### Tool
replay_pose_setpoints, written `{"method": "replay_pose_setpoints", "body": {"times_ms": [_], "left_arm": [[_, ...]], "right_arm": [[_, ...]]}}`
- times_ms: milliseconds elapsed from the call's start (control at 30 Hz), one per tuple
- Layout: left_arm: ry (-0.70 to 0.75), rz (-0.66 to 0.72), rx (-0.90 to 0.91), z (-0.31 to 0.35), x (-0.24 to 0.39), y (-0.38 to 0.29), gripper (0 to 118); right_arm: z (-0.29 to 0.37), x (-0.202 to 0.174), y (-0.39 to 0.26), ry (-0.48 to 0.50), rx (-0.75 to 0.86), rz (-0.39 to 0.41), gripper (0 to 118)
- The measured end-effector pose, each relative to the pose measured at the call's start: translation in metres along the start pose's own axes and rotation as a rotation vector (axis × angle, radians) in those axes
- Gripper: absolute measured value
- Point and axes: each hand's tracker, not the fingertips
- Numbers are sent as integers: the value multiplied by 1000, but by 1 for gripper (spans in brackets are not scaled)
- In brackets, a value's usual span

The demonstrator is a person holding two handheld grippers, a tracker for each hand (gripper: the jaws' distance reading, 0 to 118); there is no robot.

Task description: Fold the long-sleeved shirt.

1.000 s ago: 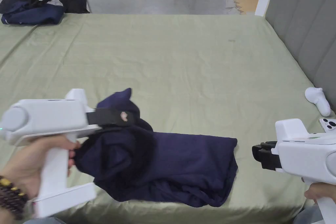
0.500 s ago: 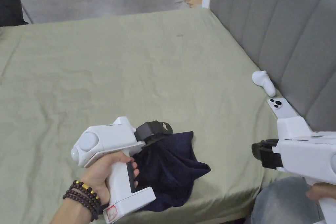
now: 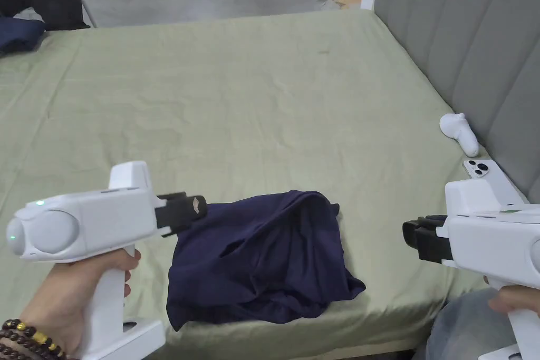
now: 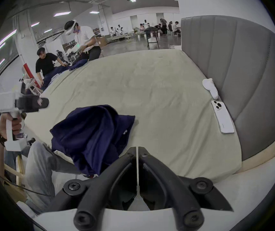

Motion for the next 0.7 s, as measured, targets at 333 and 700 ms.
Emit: {"method": "replay_pose_setpoints", "body": {"times_ms": [333, 700], "left_arm": [[-193, 128, -173, -113, 22, -36, 4], [-163, 237, -276, -214, 84, -58, 4]], "right_arm": [[0, -2, -7, 3, -26, 9, 0], [8, 13, -16, -41, -47, -37, 0]]}}
